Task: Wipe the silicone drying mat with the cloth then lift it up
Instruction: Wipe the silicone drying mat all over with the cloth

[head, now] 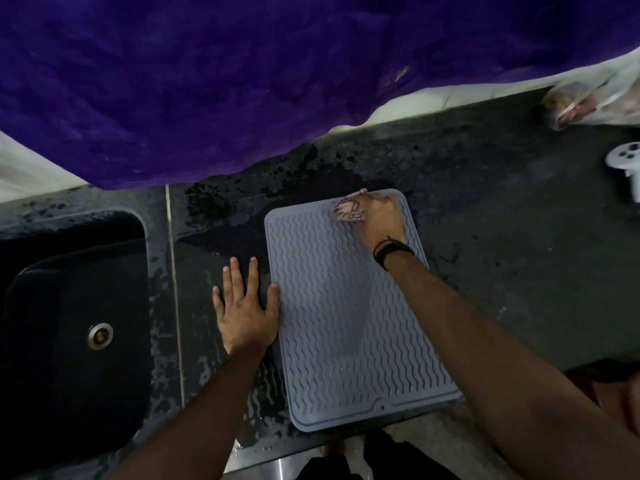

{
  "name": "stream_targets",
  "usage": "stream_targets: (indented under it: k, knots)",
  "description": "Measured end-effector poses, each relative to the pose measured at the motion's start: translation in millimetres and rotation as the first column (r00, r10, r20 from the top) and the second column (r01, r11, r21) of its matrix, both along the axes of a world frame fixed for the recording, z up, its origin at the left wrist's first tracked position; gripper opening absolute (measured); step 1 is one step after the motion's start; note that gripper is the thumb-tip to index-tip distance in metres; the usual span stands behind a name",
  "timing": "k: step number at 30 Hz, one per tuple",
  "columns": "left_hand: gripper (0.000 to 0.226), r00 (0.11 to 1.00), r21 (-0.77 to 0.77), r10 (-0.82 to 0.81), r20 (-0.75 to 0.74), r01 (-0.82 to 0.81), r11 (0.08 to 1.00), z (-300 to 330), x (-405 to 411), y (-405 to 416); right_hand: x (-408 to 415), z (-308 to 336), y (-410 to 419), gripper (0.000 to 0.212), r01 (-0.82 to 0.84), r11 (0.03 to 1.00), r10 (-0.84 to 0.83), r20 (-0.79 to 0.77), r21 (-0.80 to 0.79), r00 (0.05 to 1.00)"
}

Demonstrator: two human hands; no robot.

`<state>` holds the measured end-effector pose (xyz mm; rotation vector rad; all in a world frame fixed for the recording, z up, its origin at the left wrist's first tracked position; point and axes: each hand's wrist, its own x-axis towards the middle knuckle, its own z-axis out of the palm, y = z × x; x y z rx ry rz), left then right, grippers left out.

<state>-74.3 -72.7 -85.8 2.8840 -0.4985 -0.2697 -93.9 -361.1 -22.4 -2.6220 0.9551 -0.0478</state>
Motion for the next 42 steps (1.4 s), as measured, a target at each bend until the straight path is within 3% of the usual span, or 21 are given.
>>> stream_targets:
  k: [3, 6, 15, 19, 21, 25, 31, 37, 42]
  knots:
    - [0.07, 1.0, -0.009, 0.005, 0.011, -0.005, 1.0, -1, 0, 0, -13, -1, -26, 0.027, 0.112, 0.99, -0.111, 0.026, -0.08, 0.994]
    - [0.07, 1.0, -0.01, 0.007, 0.012, -0.007, 1.0, -1, -1, 1, -15, -2, -40, 0.023, 0.17, 0.981, -0.174, -0.046, -0.094, 0.984]
    - [0.07, 1.0, -0.009, 0.008, 0.025, -0.008, 1.0, -1, -1, 1, 17, -3, 9, 0.028, 0.001, 1.0, 0.0, -0.026, 0.01, 1.0]
    - [0.07, 1.0, -0.007, 0.009, 0.017, -0.009, 1.0, -2, -1, -1, 21, -3, 17, 0.034, -0.051, 0.999, 0.051, -0.099, 0.004, 0.994]
    - [0.07, 1.0, -0.003, 0.013, 0.018, -0.013, 1.0, -2, -1, 0, 31, 0, 28, 0.039, -0.152, 0.988, 0.149, -0.157, -0.003, 0.976]
    - [0.071, 1.0, 0.007, 0.012, 0.024, -0.012, 1.0, -4, 1, 0, 43, 1, 59, 0.039, -0.3, 0.954, 0.295, -0.109, -0.031, 0.949]
    - [0.069, 1.0, 0.0, 0.018, 0.025, -0.018, 1.0, -6, 1, 0, 13, 0, 74, 0.049, -0.371, 0.928, 0.365, -0.149, -0.013, 0.919]
    - [0.07, 1.0, -0.001, 0.014, 0.018, -0.014, 1.0, -5, 0, 0, -51, -1, 91, 0.057, -0.427, 0.904, 0.428, -0.092, 0.037, 0.899]
    - [0.069, 1.0, -0.018, 0.01, 0.004, -0.01, 1.0, -4, 1, 0, 3, 6, 75, 0.052, -0.36, 0.933, 0.36, -0.01, -0.013, 0.933]
